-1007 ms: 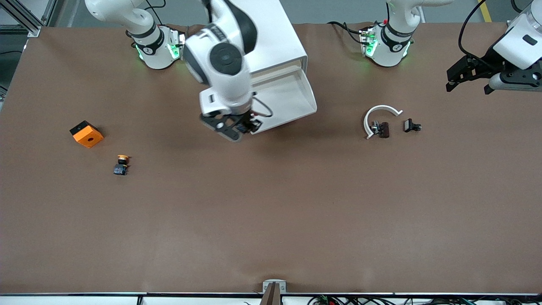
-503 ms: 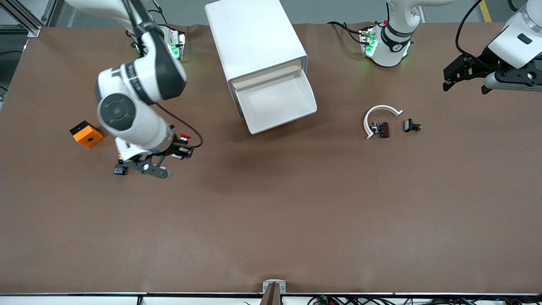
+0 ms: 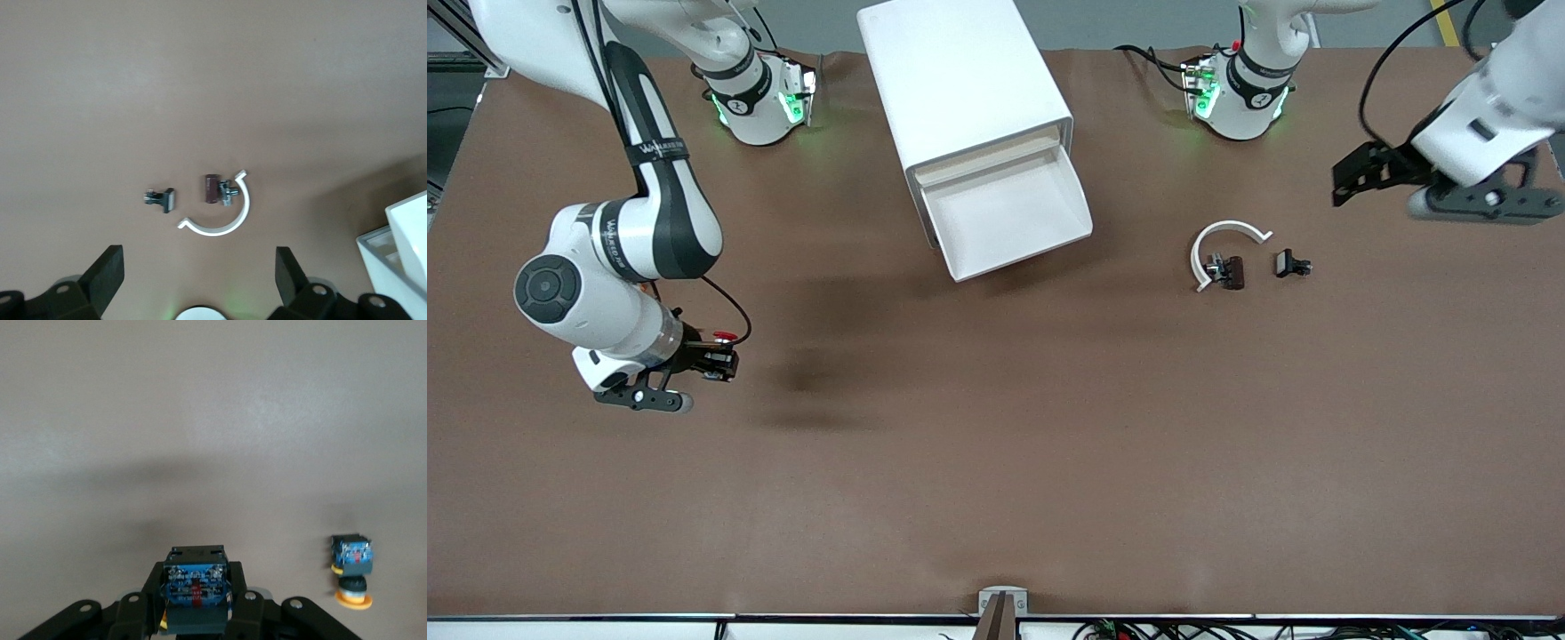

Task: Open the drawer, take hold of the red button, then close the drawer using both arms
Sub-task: 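Carry the red button with the right gripper toward the yellow button, then push the drawer closed with the left gripper while the right gripper holds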

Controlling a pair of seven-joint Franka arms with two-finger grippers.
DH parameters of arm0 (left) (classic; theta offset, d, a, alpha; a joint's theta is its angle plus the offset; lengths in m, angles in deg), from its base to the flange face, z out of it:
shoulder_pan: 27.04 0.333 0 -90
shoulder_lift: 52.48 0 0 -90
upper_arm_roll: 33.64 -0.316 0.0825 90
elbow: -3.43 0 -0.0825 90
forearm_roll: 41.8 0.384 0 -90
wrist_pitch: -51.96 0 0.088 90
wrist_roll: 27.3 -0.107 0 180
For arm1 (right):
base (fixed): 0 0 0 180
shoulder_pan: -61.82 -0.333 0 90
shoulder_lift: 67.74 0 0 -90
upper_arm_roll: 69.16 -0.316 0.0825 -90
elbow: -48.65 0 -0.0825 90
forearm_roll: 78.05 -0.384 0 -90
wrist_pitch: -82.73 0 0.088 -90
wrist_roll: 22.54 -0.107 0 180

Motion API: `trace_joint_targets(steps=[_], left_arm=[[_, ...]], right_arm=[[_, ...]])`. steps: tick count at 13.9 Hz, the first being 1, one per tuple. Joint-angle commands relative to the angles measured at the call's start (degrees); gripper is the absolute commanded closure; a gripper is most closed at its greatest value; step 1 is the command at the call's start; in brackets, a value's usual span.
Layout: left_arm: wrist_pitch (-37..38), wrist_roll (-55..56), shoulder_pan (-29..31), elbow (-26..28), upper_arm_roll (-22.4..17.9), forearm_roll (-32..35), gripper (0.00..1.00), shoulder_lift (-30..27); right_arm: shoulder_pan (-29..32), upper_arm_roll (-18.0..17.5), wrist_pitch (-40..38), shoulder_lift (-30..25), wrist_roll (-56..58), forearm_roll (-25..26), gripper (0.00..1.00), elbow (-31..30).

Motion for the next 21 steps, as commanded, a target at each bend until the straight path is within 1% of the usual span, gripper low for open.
trace_joint_targets(steps=[1, 3, 6, 9, 13, 14, 18, 21], left_arm=[[-5.1, 6.9, -0.1, 0.9, 5.5, -0.9, 0.00, 4.9], [-11.9, 12.9, -0.1, 2.9, 9.8, -0.9, 0.00, 8.9], [-18.9, 20.0, -0.3, 3.1, 14.9, -0.9, 0.00, 15.3], [-25.0, 25.9, -1.1, 2.6, 17.9, -0.9, 0.00, 22.2], [-35.6, 35.4, -6.7, 2.6, 18.3, -0.2, 0.00, 28.4], [-37.0, 38.0, -8.6, 2.5, 18.2, 0.0, 0.00, 29.1], [-37.3, 43.6, -12.8, 1.7, 18.1, 1.2, 0.00, 30.8], [-37.3, 49.3, -14.7, 1.6, 18.2, 4.8, 0.00, 31.9]], right_arm=[[1.4, -1.1, 5.9, -0.4, 3.0, -0.3, 1.00, -4.5], [2.1, -1.2, 8.7, 0.5, 3.0, -0.3, 1.00, -6.7], [4.3, -1.2, 12.5, 3.3, 3.0, -0.4, 1.00, -7.9], [5.4, -1.2, 14.5, 4.7, 3.6, -0.4, 1.00, -8.6], [5.4, -1.3, 18.1, 5.4, 3.6, -0.5, 1.00, -11.3], [5.3, -1.3, 18.9, 5.3, 3.5, -0.6, 1.00, -12.2], [5.3, -1.3, 20.5, 5.3, 3.6, -0.7, 1.00, -14.2], [5.1, -1.3, 25.5, 5.2, 3.6, -0.7, 1.00, -17.1]])
